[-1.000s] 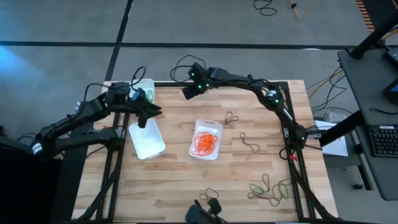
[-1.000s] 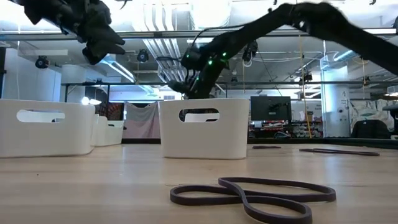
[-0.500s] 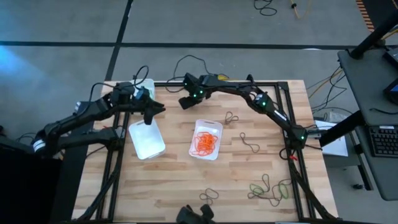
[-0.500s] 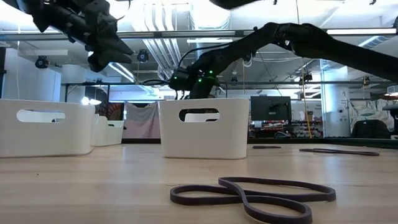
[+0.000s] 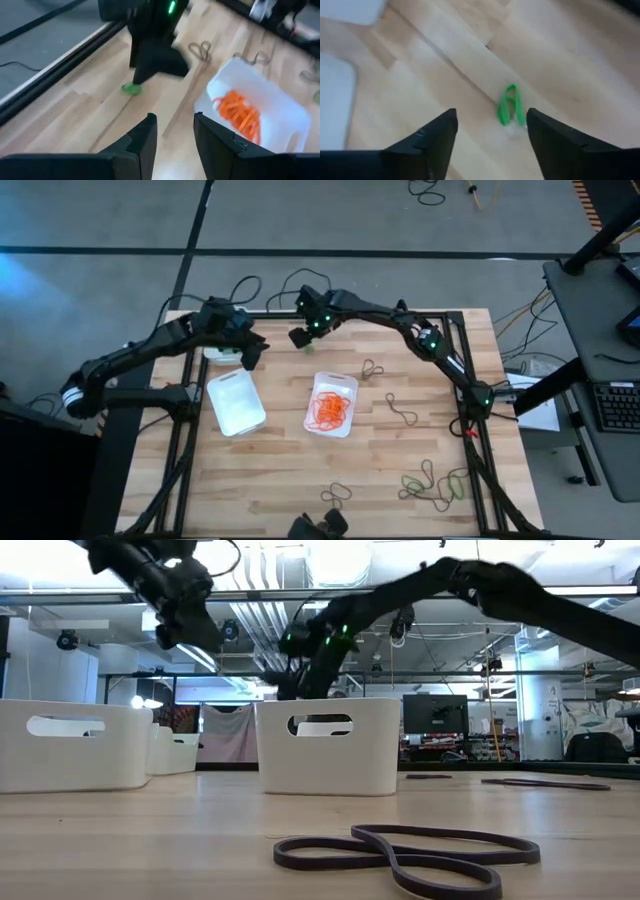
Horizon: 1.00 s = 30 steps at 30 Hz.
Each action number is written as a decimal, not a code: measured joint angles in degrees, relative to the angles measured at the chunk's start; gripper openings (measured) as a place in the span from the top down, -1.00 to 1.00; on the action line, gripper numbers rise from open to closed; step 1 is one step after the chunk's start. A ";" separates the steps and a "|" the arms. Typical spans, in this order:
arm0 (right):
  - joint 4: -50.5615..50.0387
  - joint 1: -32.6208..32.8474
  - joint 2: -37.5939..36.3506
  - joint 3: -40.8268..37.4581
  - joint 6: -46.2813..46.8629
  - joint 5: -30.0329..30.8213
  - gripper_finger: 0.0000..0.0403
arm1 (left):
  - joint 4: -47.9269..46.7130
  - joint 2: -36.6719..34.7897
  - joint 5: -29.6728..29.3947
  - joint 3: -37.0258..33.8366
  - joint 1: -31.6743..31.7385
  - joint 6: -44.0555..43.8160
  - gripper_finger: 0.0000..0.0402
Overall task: Sort rubber bands into baskets
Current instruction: Put the green rubber band into the top white bin
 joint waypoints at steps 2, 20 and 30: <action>-1.76 0.00 -2.25 0.16 -2.07 0.71 -0.19 | -2.44 2.62 -0.55 2.24 0.00 2.82 0.43; -15.44 0.66 -30.69 -2.14 -13.30 16.78 -0.40 | -5.56 20.90 0.64 9.43 -0.31 12.21 0.49; -19.85 4.62 -39.25 -5.84 -10.38 19.41 -0.40 | -7.25 35.17 2.65 20.73 -0.04 32.06 0.49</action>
